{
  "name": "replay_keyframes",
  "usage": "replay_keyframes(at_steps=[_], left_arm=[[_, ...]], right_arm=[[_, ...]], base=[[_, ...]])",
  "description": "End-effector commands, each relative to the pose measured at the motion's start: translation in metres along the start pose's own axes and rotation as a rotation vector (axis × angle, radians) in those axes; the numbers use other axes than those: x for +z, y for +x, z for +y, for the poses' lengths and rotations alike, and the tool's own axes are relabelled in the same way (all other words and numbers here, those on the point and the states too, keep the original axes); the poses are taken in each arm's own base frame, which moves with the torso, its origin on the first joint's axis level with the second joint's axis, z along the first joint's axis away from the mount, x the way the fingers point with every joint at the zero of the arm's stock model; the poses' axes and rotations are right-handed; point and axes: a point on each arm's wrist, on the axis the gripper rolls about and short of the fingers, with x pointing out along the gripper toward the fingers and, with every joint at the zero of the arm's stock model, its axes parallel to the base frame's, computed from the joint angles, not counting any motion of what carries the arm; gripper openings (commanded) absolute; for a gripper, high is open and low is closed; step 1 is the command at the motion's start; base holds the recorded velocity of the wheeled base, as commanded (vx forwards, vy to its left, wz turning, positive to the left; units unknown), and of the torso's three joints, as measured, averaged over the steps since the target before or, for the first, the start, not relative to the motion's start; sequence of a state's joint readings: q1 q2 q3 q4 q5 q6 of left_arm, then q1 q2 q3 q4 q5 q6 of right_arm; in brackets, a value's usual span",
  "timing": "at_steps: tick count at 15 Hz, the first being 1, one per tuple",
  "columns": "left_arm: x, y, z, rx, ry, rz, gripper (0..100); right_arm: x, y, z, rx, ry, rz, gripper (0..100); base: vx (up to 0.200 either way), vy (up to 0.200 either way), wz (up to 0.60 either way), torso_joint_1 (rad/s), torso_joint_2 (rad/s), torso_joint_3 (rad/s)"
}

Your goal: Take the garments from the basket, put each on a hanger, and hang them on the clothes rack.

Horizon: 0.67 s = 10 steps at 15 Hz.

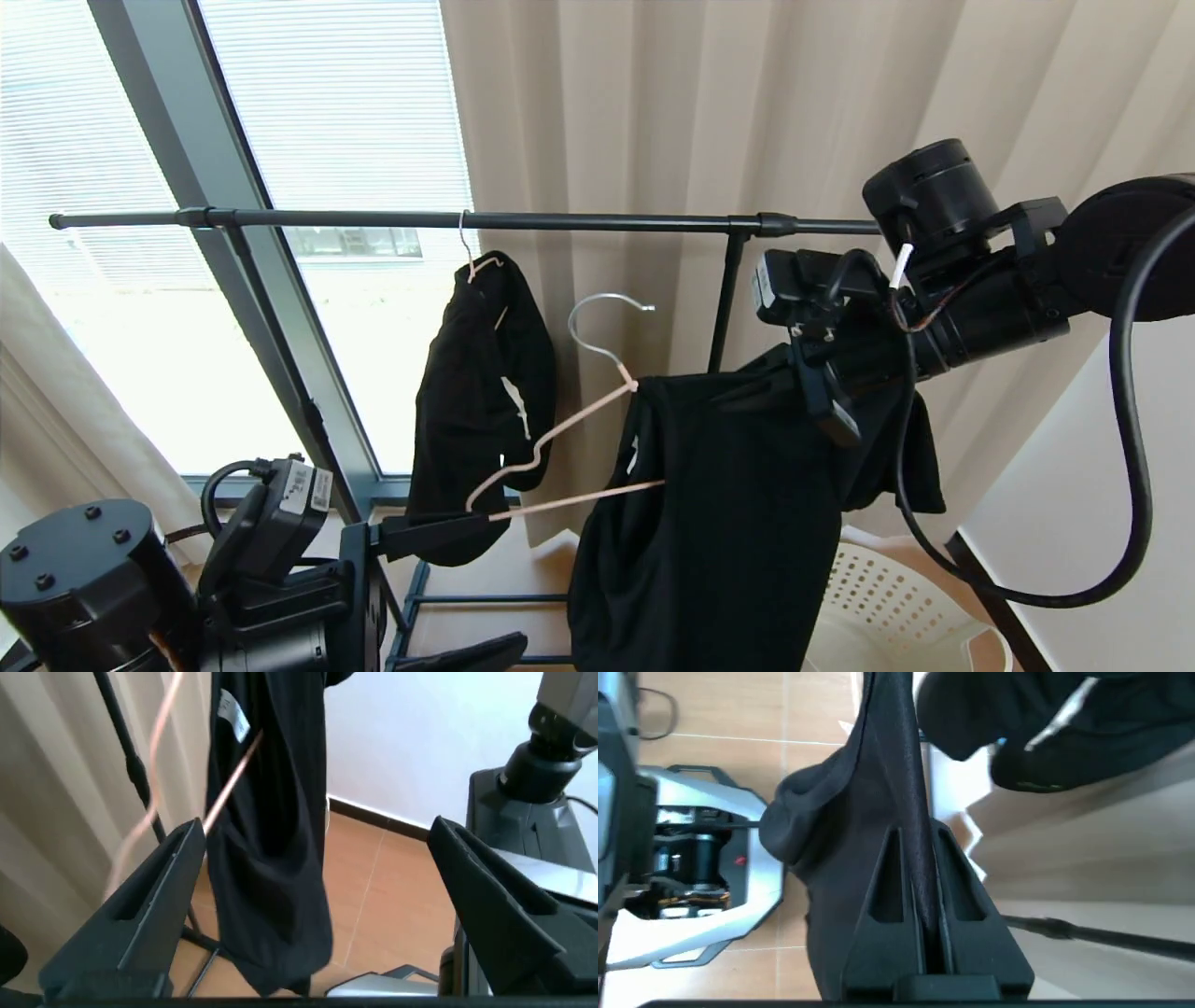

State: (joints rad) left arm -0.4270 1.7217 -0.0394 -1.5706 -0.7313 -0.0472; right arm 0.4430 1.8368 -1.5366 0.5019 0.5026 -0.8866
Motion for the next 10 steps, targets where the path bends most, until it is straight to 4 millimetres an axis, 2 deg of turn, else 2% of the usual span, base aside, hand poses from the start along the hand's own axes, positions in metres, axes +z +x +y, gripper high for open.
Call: replay_keyframes(at_steps=[1,3,5,7,10], left_arm=[[-0.003,0.009,0.012,0.034,-0.048,0.006,100],[-0.016,0.029,0.018,0.116,-0.076,0.051,100],[-0.021,0.049,0.018,0.207,-0.068,0.059,100],[-0.021,0.064,0.021,0.309,-0.054,0.050,100],[-0.031,0.095,0.022,0.501,-0.033,0.051,100]], right_arm=[[0.010,-0.004,-0.001,-0.096,-0.008,0.004,0],[0.019,0.001,-0.002,-0.210,-0.011,0.031,0],[0.018,-0.002,0.004,-0.246,-0.021,0.032,0],[0.013,-0.005,0.012,-0.261,-0.027,0.014,0],[-0.001,0.004,0.027,-0.310,-0.016,-0.053,0]], base=[[0.000,0.000,0.00,0.000,0.00,0.000],[0.000,0.000,0.00,0.000,0.00,0.000],[0.000,0.000,0.00,0.000,0.00,0.000],[0.000,0.000,0.00,0.000,0.00,0.000],[0.000,0.000,0.00,0.000,0.00,0.000]])
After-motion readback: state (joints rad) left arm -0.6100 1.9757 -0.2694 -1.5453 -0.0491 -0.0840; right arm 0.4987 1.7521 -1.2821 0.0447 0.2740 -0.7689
